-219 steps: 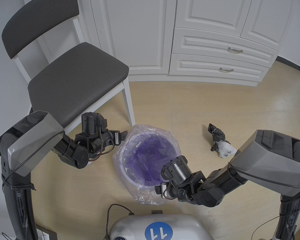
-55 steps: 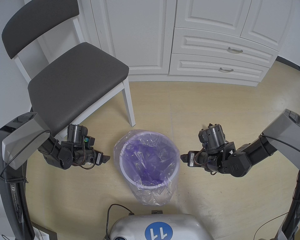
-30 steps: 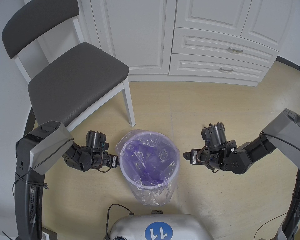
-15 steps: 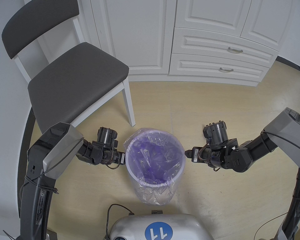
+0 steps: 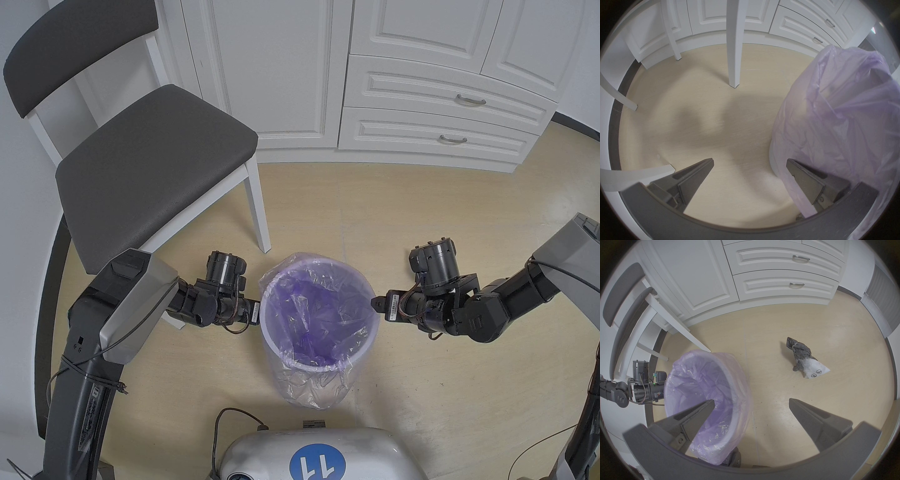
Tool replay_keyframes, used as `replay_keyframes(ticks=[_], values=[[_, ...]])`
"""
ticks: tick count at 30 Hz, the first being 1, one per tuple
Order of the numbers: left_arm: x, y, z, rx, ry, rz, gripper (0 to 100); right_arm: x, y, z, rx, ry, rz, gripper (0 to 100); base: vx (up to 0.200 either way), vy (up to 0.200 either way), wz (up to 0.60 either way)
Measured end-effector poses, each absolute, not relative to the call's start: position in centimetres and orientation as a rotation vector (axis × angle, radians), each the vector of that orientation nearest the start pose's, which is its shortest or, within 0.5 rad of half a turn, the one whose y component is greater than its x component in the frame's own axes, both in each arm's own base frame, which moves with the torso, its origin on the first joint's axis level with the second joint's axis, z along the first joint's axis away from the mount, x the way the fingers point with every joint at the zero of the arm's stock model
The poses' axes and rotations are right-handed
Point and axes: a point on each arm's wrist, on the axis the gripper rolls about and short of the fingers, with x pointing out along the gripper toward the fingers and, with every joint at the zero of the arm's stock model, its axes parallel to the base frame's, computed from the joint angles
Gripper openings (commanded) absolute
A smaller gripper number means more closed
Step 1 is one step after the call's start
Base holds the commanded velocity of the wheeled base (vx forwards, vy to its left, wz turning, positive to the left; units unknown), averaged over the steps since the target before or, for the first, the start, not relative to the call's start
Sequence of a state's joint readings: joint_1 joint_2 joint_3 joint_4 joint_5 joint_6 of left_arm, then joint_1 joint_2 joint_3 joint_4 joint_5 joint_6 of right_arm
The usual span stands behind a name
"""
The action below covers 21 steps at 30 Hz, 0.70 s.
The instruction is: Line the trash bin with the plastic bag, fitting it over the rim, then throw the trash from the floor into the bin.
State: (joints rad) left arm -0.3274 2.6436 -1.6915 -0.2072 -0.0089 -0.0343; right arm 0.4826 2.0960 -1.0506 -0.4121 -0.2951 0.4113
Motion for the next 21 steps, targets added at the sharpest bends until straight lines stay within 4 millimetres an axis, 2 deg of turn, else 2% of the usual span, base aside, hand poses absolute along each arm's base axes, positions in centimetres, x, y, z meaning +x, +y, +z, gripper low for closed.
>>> replay_keyframes(ticks=[11, 21], values=[[46.2, -14.7, -2.5, 0.092, 0.789, -0.291, 100, 34.4, 17.3, 8.6, 0.157, 0.61, 0.057, 100, 0.0, 0.0, 0.0], [43.9, -13.6, -1.0, 0.105, 0.831, -0.285, 100, 34.2, 17.2, 8.7, 0.154, 0.61, 0.058, 100, 0.0, 0.0, 0.0]])
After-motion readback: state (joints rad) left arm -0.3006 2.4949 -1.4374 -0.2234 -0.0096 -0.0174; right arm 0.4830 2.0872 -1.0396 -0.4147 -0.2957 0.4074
